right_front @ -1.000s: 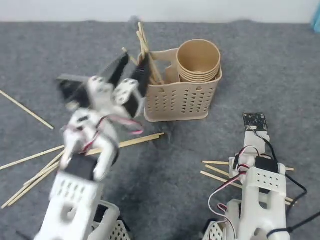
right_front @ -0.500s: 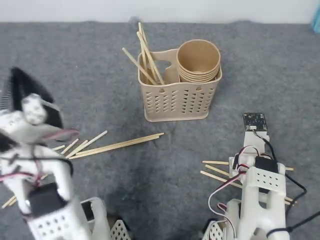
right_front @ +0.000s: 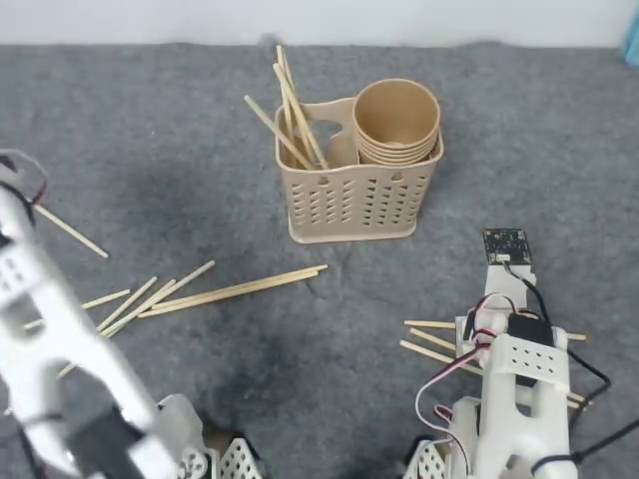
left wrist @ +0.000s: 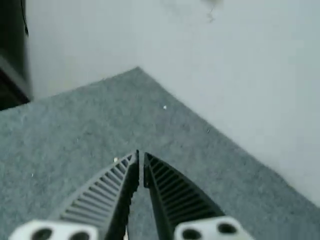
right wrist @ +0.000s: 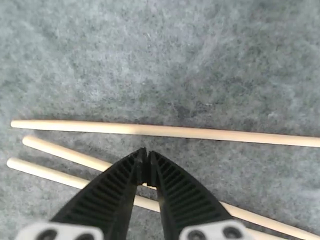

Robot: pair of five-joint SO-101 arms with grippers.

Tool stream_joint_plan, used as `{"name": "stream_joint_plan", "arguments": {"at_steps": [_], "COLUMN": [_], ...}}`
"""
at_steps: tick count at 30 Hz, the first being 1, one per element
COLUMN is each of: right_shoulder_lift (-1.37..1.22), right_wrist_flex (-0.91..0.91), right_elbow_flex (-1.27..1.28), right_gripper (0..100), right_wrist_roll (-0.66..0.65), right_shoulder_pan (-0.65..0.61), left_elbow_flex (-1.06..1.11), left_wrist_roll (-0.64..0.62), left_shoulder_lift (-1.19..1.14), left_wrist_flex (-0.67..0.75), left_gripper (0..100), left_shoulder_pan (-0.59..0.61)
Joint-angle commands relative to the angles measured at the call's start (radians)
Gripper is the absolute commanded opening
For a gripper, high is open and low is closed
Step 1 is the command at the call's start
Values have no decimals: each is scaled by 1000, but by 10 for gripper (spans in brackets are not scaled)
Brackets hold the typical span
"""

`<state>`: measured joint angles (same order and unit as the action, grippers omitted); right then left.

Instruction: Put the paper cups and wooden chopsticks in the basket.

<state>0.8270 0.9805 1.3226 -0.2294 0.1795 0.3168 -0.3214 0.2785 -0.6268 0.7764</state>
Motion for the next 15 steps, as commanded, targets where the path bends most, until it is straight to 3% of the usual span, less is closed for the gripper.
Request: {"name": "stream_joint_plan", "arguments": {"at_steps": [1,10,15], "right_shoulder_lift": [21,21,21], "right_wrist_flex": [-5,-7,-7], "right_elbow_flex": [-9,-9,-9], "right_gripper": [8,8,8], "right_wrist_roll": [-14,-14,-15], "right_shoulder_pan": [-8,-8,-10], "left_elbow_flex": [-203,-555,-740], "left_wrist_roll": [-11,-11,-9], "left_shoulder_lift": [-153,-529,-736], "left_wrist_flex": [-114,-347,-407], "left_gripper": [14,15,16], "left_shoulder_pan": [12,12,28]}}
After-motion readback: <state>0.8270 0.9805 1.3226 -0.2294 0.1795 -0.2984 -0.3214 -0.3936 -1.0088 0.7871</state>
